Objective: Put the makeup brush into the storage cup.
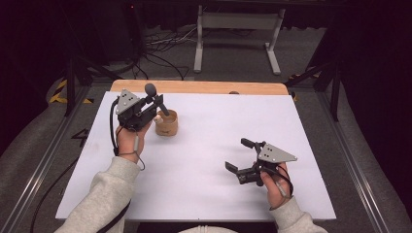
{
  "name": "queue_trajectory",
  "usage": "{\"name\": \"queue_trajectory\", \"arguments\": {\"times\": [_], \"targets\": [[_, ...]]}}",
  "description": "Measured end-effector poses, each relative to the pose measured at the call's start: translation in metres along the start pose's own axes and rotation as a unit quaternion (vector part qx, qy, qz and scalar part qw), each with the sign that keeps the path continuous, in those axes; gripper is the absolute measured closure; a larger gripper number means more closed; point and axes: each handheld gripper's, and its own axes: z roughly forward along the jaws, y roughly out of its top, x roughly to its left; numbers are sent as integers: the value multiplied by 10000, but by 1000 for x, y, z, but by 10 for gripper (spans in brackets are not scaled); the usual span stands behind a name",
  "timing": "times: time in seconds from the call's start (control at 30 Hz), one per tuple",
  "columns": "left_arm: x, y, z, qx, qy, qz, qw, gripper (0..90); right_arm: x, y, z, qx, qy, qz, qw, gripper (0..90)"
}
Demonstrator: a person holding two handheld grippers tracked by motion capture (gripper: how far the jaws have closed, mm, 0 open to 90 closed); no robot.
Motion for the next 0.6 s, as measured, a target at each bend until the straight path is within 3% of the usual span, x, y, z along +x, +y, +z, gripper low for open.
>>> {"name": "queue_trajectory", "arguments": {"times": [0.17, 0.37, 0.47, 0.6], "targets": [[2, -2, 5, 10, 18, 45, 10000, 698, 0, 0, 0, 16, 24, -12, 10000, 1], [6, -8, 9, -55, -212, 113, 9997, 697, 1, 1, 0, 19, 52, 2, 10000, 2], [10, -13, 12, 6, -273, -24, 9996, 697, 1, 1, 0, 39, 89, 1, 10000, 2], [12, -17, 14, 40, -241, -63, 9997, 696, 1, 1, 0, 44, 102, 2, 9999, 2]]}}
